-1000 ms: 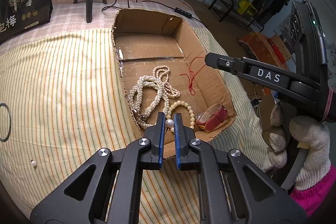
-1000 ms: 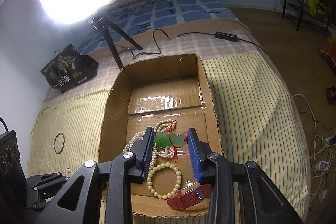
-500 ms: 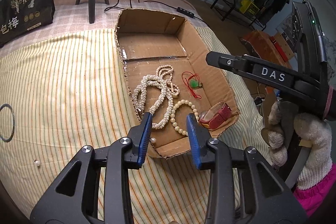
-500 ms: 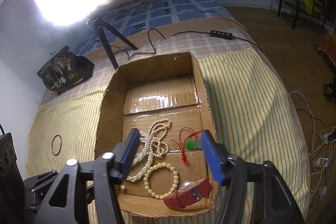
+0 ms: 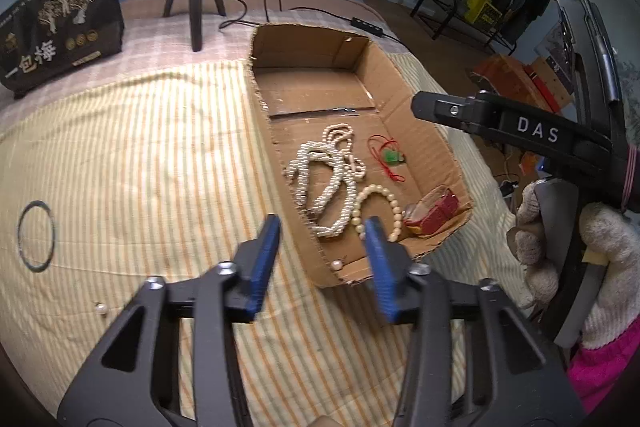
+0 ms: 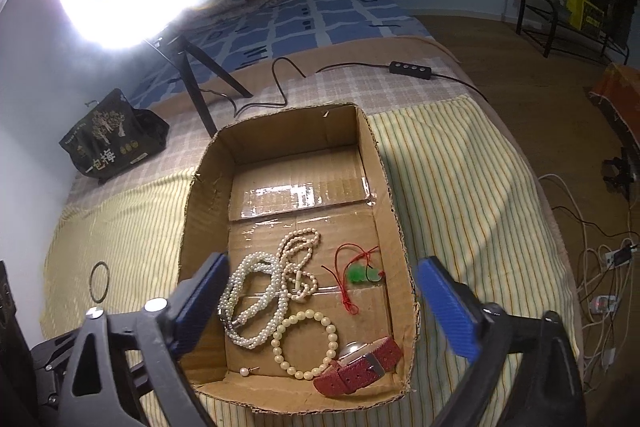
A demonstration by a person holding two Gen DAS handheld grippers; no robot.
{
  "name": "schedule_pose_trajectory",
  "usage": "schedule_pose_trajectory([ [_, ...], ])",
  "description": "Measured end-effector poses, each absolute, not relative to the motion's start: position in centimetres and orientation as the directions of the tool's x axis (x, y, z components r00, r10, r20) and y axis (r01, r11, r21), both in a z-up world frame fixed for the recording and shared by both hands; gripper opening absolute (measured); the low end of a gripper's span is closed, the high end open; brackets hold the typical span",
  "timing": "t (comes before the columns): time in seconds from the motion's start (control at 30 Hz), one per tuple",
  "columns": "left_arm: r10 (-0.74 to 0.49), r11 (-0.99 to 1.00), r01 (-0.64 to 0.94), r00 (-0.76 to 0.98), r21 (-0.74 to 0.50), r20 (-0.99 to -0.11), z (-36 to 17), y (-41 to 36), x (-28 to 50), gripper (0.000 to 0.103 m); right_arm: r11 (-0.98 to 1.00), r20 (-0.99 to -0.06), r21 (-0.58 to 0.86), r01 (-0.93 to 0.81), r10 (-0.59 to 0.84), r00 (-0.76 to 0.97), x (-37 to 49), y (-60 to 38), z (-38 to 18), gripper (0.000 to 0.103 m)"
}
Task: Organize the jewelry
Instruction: 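Open the right tool to drop the pendant while the left tool releases the earring in the box, then move the left tool to the dark bangle ring while the right tool approaches the second pearl earring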
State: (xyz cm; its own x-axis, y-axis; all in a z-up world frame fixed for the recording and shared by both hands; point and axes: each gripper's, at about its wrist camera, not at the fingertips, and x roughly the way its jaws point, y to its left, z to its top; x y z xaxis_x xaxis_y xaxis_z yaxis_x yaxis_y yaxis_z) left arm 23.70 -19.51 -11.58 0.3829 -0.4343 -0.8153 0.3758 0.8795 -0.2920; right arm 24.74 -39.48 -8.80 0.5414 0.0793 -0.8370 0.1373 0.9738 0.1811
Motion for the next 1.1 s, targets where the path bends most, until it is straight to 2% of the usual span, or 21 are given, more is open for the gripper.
schedule_pose_trajectory([
  [0.27, -0.368, 0.905, 0.37, 0.438, -0.209, -0.82, -10.6, -17.3, 23.2, 0.069, 0.977, -0.834, 0.15, 0.151, 0.043, 0.551, 24.6, -38.8, -8.2, 0.102],
  [0.57, -0.271, 0.947, 0.29, 0.493, -0.138, -0.827, -9.7, -12.1, 23.5, 0.069, 0.973, -0.8, 0.149, 0.178, 0.013, 0.599, 24.0, -38.1, -7.3, 0.102],
  [0.77, -0.198, 0.972, 0.217, 0.523, -0.095, -0.829, -9.3, -8.0, 24.0, 0.069, 0.991, -0.759, 0.077, 0.108, -0.012, 0.651, 23.5, -36.0, -6.6, 0.102],
  [1.1, -0.072, 0.997, 0.049, 0.515, -0.054, -0.854, -10.2, -1.3, 25.1, 0.069, 0.994, -0.716, 0.101, -0.033, 0.096, 0.692, 22.7, -31.2, -5.8, 0.103],
])
